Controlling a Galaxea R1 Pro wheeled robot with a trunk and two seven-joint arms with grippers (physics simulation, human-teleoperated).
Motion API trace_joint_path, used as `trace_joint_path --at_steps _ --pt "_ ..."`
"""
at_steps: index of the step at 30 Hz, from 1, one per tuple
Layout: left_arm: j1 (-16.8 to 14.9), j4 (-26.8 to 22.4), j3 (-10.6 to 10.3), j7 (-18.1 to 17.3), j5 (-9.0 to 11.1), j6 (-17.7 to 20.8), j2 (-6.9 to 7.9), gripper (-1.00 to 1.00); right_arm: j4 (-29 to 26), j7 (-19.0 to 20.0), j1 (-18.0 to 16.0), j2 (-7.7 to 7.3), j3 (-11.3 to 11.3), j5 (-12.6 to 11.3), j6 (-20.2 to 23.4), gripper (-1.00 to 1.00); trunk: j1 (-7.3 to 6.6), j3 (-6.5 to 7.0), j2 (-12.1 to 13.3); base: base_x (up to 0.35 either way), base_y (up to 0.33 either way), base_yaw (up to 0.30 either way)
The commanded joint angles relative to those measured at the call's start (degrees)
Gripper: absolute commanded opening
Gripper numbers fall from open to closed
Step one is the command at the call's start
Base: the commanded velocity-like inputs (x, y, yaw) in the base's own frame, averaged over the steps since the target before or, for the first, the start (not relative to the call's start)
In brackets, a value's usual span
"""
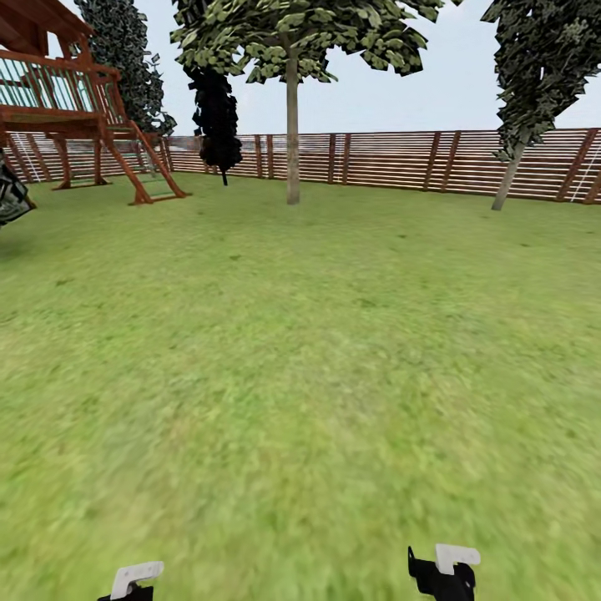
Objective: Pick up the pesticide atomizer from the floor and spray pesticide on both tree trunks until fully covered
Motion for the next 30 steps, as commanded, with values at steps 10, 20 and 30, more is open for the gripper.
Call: trace_joint_path --at_steps 10,20,30 --pt "-0.04 0.05 0.5 -0.25 -0.48 -0.2 0.0 -1.0 0.07 -0.21 -0.05 0.01 -0.37 0.61 -0.16 1.0 0.03 -0.05 -0.02 0.338 0.0 0.0" --pt "-0.04 0.05 0.5 -0.25 -0.48 -0.2 0.0 -1.0 0.07 -0.21 -0.04 0.0 -0.37 0.61 -0.16 1.0 0.03 -0.05 -0.02 0.338 0.0 0.0" --pt "-0.04 0.05 0.5 -0.25 -0.48 -0.2 0.0 -1.0 0.07 -0.21 -0.02 0.01 -0.37 0.61 -0.16 1.0 0.03 -0.05 -0.02 0.338 0.0 0.0"
